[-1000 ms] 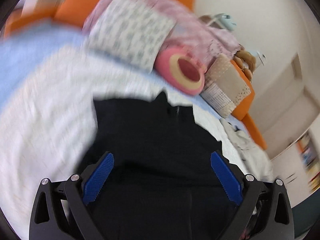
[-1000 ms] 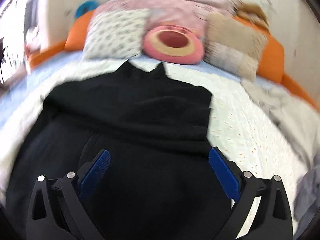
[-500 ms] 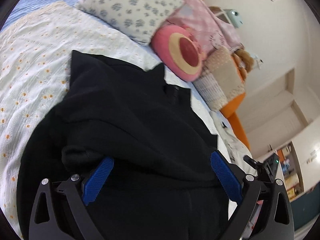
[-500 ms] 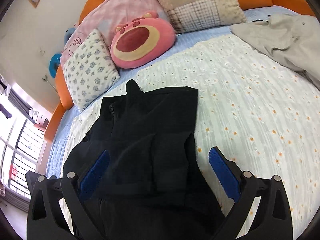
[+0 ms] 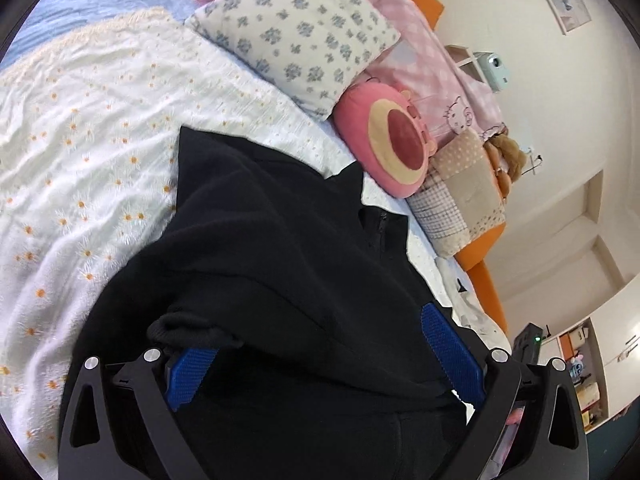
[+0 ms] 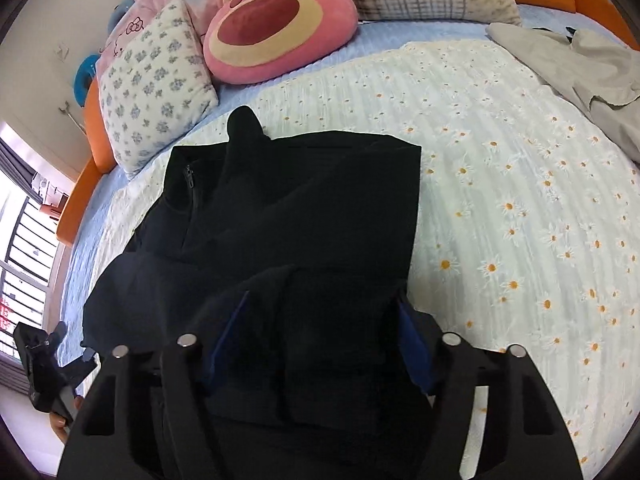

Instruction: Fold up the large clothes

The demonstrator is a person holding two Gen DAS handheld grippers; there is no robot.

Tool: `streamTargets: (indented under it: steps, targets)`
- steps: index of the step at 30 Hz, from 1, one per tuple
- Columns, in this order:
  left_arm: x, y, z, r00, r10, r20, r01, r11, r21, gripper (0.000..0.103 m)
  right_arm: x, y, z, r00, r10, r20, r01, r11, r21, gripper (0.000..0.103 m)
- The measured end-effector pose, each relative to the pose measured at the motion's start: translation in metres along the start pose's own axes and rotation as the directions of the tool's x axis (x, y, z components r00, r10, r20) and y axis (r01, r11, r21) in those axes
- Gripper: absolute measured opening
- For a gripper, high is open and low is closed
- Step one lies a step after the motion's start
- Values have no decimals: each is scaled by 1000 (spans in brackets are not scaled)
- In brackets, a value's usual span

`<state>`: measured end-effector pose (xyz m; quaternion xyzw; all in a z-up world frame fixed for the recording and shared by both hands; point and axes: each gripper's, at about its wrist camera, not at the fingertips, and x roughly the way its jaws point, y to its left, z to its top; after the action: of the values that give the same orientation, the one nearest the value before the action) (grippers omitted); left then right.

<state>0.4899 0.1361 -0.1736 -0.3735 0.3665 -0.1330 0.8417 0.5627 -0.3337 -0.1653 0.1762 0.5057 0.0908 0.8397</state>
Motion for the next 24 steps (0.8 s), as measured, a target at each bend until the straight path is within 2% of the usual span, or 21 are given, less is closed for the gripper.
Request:
streamTargets:
  steps: [2, 4, 6, 9, 10, 11, 12, 14, 17, 20, 24]
  targets:
    - [-5, -3, 5, 1000, -25, 14, 25, 1000, -12, 98, 3, 1, 1, 999, -41, -7, 41, 999, -14, 52]
    - [-5, -2, 10, 999, -37, 14, 37, 998, -43, 98, 3, -1, 2, 997, -74, -9, 74, 997, 6, 27]
    - [-6, -2, 14, 998, -50, 26, 52, 996, -69, 98, -8, -6, 5, 1000, -27, 16, 26, 999, 48, 12]
    - [-7, -6, 18, 999, -23, 29, 24, 998, -52, 97, -22, 7, 6, 1000, -15, 25, 15, 1000, -2, 8]
    - [-8, -8, 18, 1000, 9, 30, -9, 1000, -24, 91, -26, 16, 6, 999, -22, 24, 23, 999, -39, 8]
    - [-9, -8, 18, 999, 38, 33, -38, 999, -2, 79, -30, 24, 6, 1000, -20, 24, 21, 998, -65, 7]
    - [-10, -6, 17, 998, 59, 34, -59, 998, 4, 74, -33, 31, 7, 1000, -12, 28, 14, 997, -75, 6]
    - [-16, 5, 17, 998, 55, 31, -54, 998, -25, 57, -46, 51, 11, 998, 31, 54, -25, 995, -94, 5]
    - [-22, 19, 18, 995, 95, 20, -94, 995, -41, 41, -65, 78, 15, 992, 74, 99, -61, 989, -134, 5]
    - [-24, 30, 18, 991, 137, -3, -137, 991, -14, 35, -92, 109, 21, 979, 126, 158, -97, 979, -179, 5]
    - [-24, 45, 15, 987, 161, 3, -161, 986, -44, 33, -129, 148, 36, 958, 187, 216, -137, 964, -227, 5]
